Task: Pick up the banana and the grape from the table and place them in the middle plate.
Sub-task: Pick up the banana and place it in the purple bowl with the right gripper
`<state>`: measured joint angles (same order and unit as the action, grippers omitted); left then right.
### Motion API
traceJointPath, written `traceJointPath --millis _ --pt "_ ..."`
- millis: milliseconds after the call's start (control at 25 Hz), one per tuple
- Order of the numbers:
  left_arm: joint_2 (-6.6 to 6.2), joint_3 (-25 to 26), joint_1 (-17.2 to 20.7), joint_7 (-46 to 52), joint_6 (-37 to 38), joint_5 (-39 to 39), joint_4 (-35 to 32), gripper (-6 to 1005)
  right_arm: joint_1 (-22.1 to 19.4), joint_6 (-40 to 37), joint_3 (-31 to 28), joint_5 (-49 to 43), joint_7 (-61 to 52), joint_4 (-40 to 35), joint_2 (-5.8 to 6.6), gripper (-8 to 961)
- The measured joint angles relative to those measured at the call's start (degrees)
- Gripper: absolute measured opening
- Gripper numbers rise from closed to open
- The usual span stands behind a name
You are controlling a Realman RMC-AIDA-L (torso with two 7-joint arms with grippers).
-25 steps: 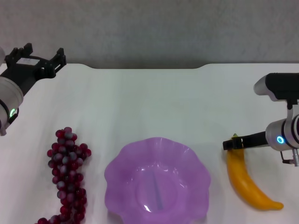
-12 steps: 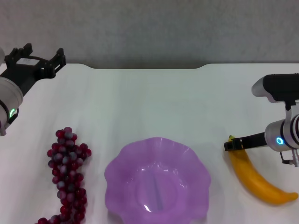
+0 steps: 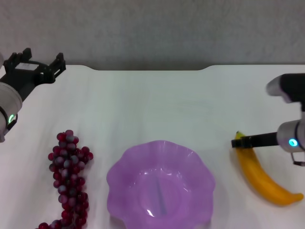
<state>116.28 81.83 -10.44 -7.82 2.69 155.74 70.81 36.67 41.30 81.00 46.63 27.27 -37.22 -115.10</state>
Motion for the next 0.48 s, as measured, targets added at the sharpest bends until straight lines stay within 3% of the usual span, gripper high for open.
traceJointPath --millis 200,480 --pt "0.01 0.0 0.5 0.0 -0.5 0.0 0.0 819 -5.7 3.3 -2.5 -0.4 0.2 -11.0 0.23 469" --pt "0.00 0.0 1.0 -0.2 -0.5 0.0 0.2 818 -9.6 7.3 -3.9 -2.8 -0.1 -21.5 0.18 469"
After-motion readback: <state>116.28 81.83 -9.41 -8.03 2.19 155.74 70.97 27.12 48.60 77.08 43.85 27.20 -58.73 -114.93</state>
